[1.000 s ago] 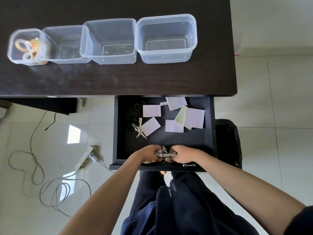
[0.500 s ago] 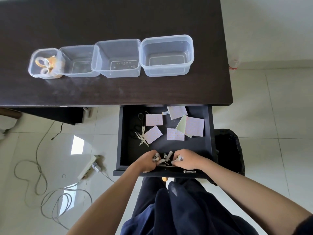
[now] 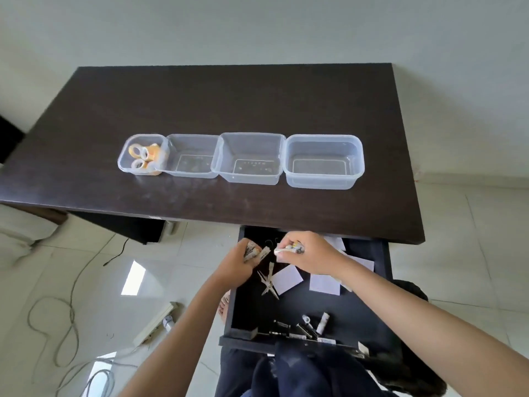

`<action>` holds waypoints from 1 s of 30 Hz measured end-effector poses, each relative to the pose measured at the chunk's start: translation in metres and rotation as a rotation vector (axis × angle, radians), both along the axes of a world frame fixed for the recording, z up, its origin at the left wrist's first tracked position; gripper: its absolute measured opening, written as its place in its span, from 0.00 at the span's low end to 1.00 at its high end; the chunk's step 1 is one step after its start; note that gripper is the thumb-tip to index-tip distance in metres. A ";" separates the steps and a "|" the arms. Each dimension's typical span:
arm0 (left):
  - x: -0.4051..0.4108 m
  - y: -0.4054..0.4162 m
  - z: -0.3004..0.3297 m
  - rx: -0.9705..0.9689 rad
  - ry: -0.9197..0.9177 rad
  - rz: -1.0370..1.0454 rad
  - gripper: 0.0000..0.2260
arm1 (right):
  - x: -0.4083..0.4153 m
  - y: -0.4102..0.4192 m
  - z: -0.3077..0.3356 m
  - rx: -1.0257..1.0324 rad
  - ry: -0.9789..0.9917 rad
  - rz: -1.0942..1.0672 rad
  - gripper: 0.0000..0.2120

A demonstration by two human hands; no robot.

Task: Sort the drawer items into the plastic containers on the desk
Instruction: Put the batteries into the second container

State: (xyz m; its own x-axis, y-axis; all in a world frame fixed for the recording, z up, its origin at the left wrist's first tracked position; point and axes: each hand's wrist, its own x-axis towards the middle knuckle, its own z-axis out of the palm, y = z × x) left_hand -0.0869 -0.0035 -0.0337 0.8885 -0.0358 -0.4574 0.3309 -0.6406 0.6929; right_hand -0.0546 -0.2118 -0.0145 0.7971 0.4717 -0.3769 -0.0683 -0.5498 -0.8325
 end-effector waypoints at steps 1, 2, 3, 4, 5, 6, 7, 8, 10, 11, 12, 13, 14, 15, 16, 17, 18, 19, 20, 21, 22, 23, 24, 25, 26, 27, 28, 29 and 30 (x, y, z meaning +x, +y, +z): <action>0.015 0.015 0.009 -0.006 -0.028 0.032 0.05 | 0.015 0.016 0.011 0.023 -0.035 0.011 0.05; 0.031 0.032 0.018 -0.021 -0.062 0.067 0.04 | 0.031 0.033 0.024 0.051 -0.069 0.025 0.04; 0.046 0.049 0.028 -0.034 -0.097 0.101 0.05 | 0.046 0.052 0.036 0.074 -0.100 0.033 0.03; 0.063 0.066 0.038 -0.041 -0.124 0.138 0.05 | 0.061 0.070 0.046 0.091 -0.127 0.032 0.03; 0.080 0.084 0.046 -0.039 -0.147 0.164 0.06 | 0.076 0.090 0.056 0.099 -0.152 0.023 0.04; 0.097 0.101 0.054 -0.029 -0.165 0.172 0.06 | 0.090 0.109 0.065 0.099 -0.179 0.011 0.05; 0.114 0.118 0.061 -0.011 -0.180 0.161 0.06 | 0.104 0.129 0.071 0.092 -0.209 0.000 0.06; 0.132 0.135 0.066 0.007 -0.194 0.138 0.06 | 0.119 0.147 0.076 0.077 -0.241 -0.006 0.06; 0.165 0.162 0.073 0.040 -0.200 0.091 0.05 | 0.146 0.182 0.082 0.021 -0.264 -0.016 0.06; 0.180 0.173 0.075 0.076 -0.193 0.066 0.06 | 0.159 0.198 0.083 -0.010 -0.255 -0.029 0.06; 0.194 0.182 0.077 0.126 -0.177 0.040 0.06 | 0.170 0.212 0.083 -0.038 -0.247 -0.049 0.06; 0.208 0.190 0.077 0.172 -0.162 0.011 0.07 | 0.181 0.224 0.081 -0.070 -0.247 -0.068 0.07; 0.221 0.197 0.077 0.204 -0.149 -0.024 0.07 | 0.192 0.235 0.078 -0.116 -0.259 -0.074 0.08; 0.233 0.203 0.076 0.221 -0.140 -0.064 0.07 | 0.201 0.244 0.075 -0.179 -0.278 -0.062 0.09; 0.243 0.207 0.075 0.234 -0.135 -0.104 0.07 | 0.210 0.252 0.070 -0.249 -0.295 -0.036 0.10; 0.251 0.211 0.074 0.253 -0.133 -0.142 0.07 | 0.217 0.258 0.067 -0.309 -0.301 -0.011 0.11; 0.257 0.212 0.074 0.281 -0.125 -0.176 0.07 | 0.223 0.263 0.063 -0.350 -0.293 0.005 0.11; 0.262 0.212 0.074 0.307 -0.110 -0.204 0.06 | 0.228 0.267 0.059 -0.379 -0.277 0.014 0.12; 0.265 0.213 0.073 0.328 -0.094 -0.232 0.05 | 0.231 0.270 0.055 -0.407 -0.262 0.017 0.11; 0.268 0.213 0.072 0.335 -0.086 -0.260 0.04 | 0.234 0.272 0.051 -0.436 -0.252 0.018 0.11; 0.270 0.213 0.069 0.331 -0.083 -0.284 0.04 | 0.236 0.274 0.047 -0.466 -0.243 0.018 0.11; 0.271 0.214 0.064 0.325 -0.079 -0.296 0.04 | 0.238 0.275 0.044 -0.492 -0.236 0.020 0.12; 0.272 0.215 0.060 0.318 -0.075 -0.300 0.05 | 0.239 0.275 0.041 -0.507 -0.226 0.020 0.13; 0.272 0.215 0.057 0.316 -0.074 -0.303 0.05 | 0.239 0.275 0.037 -0.509 -0.212 0.016 0.14; 0.271 0.216 0.054 0.317 -0.078 -0.308 0.04 | 0.239 0.275 0.034 -0.500 -0.199 0.005 0.14; 0.270 0.217 0.052 0.313 -0.083 -0.313 0.05 | 0.238 0.274 0.032 -0.484 -0.191 -0.011 0.14; 0.269 0.217 0.050 0.298 -0.085 -0.313 0.10 | 0.237 0.273 0.030 -0.465 -0.188 -0.029 0.14; 0.268 0.217 0.048 0.279 -0.088 -0.309 0.15 | 0.237 0.272 0.030 -0.443 -0.192 -0.046 0.13; 0.266 0.216 0.047 0.257 -0.094 -0.301 0.18 | 0.236 0.270 0.029 -0.420 -0.199 -0.065 0.14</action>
